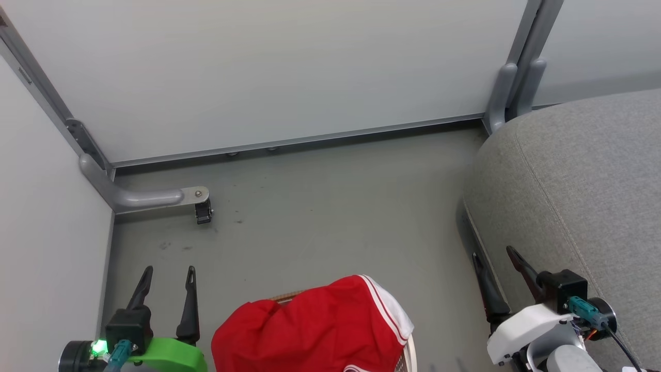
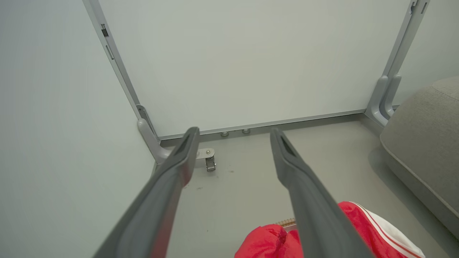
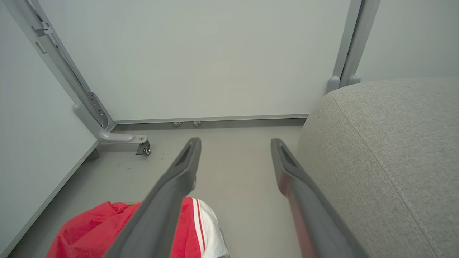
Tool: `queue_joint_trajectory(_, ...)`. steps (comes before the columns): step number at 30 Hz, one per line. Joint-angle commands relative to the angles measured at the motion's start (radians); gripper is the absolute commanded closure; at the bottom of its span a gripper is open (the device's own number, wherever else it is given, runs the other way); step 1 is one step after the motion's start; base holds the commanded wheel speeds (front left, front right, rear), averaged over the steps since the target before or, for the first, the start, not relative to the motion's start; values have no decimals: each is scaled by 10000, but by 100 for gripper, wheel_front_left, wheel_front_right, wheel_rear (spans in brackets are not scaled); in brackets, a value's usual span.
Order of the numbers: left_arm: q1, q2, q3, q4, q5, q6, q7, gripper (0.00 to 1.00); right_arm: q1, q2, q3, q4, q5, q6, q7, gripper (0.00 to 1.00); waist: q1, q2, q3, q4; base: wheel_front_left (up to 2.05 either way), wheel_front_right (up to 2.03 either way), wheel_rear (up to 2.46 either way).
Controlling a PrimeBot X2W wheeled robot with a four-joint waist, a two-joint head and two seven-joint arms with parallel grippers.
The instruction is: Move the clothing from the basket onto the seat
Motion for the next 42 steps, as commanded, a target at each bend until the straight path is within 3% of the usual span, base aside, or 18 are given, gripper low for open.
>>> queue_joint_trajectory(1, 83, -5, -20, 8, 179, -29, -63, 0, -141, -51, 37, 10, -180, 0, -90, 0, 0, 0, 118, -29, 0, 0, 0)
queue_joint_trajectory(22, -1910, 54, -1493, 855, -210, -43, -88, 0, -1483, 101, 15, -684, -73, -1, -124, 0, 0, 0, 3106, -528, 0, 0, 0)
queue_joint_trajectory(32, -3119, 391, -2653, 2032, -467, -44, -86, 0, -2257, 246, 313, -1001, 153, -1, -117, 0, 0, 0, 4679, -761, 0, 0, 0)
queue_joint_trajectory(42, -4477, 596, -3622, 4214, -874, -40, -88, 0, -2762, 294, 688, -1055, 245, -1, -117, 0, 0, 0, 5882, -1087, 0, 0, 0)
